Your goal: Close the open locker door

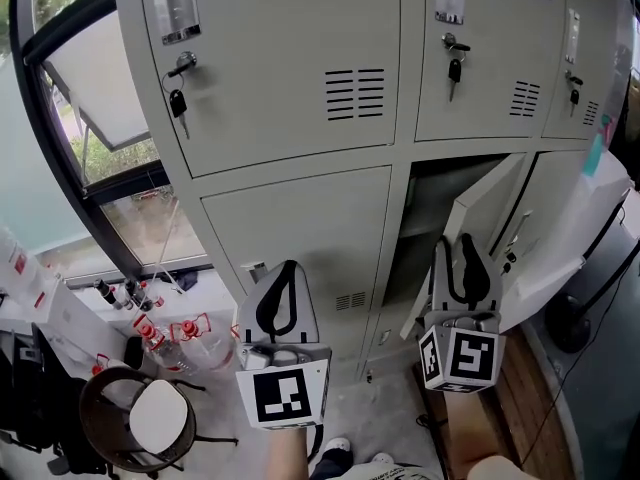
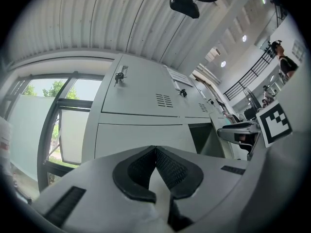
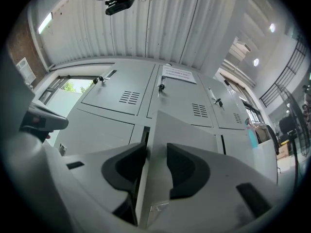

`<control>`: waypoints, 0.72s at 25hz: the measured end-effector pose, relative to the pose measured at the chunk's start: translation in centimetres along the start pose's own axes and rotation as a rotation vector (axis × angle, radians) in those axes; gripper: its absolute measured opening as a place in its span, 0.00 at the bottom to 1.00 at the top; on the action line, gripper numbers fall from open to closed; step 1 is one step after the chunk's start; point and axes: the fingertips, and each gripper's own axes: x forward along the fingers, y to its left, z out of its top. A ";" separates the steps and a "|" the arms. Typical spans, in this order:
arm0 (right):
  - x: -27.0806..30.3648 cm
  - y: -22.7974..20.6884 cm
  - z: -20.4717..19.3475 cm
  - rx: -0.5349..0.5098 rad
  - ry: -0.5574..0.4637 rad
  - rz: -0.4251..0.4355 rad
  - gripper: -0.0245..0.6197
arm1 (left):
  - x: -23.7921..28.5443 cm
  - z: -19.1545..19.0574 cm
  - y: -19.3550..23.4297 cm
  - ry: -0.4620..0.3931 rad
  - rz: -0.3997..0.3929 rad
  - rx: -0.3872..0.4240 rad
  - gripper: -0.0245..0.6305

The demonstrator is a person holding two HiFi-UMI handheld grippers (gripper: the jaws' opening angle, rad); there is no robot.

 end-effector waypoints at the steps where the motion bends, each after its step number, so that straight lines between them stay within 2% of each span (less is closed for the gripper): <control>1: 0.2 0.1 -0.1 0.001 0.004 0.007 0.24 | 0.0 0.0 0.0 0.000 0.002 0.003 0.04; 18: 2.9 1.4 -1.0 0.027 0.000 0.060 0.24 | -0.3 -0.2 1.7 0.010 0.054 0.027 0.04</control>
